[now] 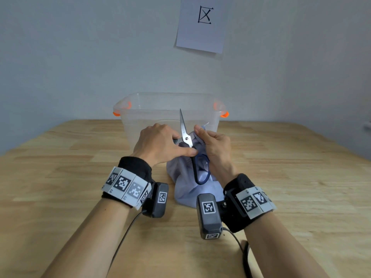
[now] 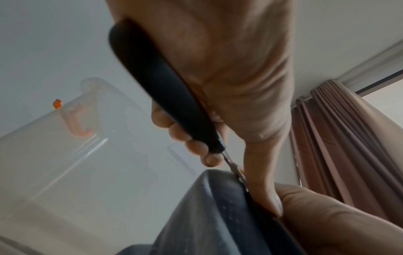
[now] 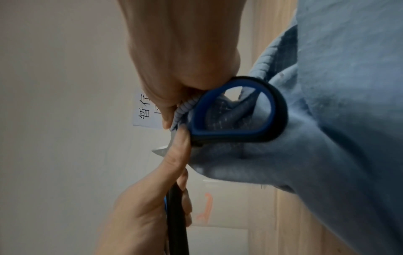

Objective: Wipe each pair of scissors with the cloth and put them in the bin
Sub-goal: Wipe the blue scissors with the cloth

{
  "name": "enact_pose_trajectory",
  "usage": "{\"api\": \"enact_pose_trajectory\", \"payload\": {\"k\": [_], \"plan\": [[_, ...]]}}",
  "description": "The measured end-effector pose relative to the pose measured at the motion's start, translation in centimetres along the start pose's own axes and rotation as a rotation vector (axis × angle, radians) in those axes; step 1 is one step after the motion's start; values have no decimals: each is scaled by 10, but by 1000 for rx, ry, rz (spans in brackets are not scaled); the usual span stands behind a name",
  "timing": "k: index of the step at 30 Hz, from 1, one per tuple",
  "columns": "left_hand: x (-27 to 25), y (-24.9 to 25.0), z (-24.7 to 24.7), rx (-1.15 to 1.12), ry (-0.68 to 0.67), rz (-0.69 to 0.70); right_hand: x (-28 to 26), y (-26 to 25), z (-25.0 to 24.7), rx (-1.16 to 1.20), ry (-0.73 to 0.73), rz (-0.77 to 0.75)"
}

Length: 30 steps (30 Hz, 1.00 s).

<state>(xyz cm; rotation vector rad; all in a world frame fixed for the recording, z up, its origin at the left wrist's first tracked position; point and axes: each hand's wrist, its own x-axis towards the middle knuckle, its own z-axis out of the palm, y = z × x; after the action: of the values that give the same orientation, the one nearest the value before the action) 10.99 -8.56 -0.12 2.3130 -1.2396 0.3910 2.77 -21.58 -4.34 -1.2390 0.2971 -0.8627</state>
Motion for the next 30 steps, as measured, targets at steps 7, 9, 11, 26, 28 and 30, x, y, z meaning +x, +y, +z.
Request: {"api": "enact_pose_trajectory", "payload": {"k": [7,9,11,26,28,30], "plan": [[0,0,2,1,-21,25,4,0,-7,23,74,-12],[-1,-2,1,12,-27,-2,4,4,-7,9,-3,50],[-1,-3,1,11,-28,-28,3,8,-6,3,-102,134],[-26,-1,16,-81,-87,-169,-7,13,1,-180,74,94],[-33,-3,16,-144,-96,-242,-11,9,3,-206,2,153],[-40,-7,15,-196,-127,-292,-20,5,4,-279,-90,240]]}}
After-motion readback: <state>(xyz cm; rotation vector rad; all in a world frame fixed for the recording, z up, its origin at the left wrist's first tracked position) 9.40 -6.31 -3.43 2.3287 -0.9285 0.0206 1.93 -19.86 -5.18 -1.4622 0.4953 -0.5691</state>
